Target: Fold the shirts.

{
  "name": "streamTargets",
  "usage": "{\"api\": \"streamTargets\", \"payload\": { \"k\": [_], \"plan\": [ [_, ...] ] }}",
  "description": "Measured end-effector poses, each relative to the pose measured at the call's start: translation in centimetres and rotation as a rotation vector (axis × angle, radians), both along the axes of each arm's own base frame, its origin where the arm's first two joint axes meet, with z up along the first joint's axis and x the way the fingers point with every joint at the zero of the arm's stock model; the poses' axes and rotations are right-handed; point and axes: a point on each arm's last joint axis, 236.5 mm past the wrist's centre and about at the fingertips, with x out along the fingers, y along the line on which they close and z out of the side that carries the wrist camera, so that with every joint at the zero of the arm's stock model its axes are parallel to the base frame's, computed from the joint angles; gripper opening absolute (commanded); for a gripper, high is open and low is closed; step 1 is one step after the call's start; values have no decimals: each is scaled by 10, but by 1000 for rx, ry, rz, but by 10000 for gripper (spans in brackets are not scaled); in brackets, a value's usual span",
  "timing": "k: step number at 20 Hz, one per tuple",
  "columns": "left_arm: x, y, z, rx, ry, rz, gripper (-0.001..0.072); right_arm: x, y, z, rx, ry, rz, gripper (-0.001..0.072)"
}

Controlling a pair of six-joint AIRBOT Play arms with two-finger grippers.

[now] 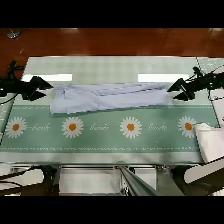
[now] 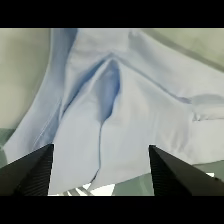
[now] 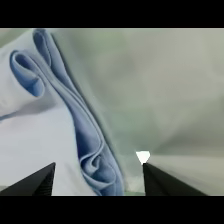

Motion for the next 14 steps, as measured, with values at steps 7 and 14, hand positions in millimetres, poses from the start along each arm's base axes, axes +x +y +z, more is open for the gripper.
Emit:
{"api": "streamTargets", "payload": {
  "k": [7, 14],
  "plan": [
    [-10, -126, 30, -66, -173, -205, 38, 19, 55, 3, 62, -46, 73, 17],
    [-20, -234, 46, -80, -293, -375, 20, -11, 37, 99, -134, -219, 200, 17]
  ]
}}
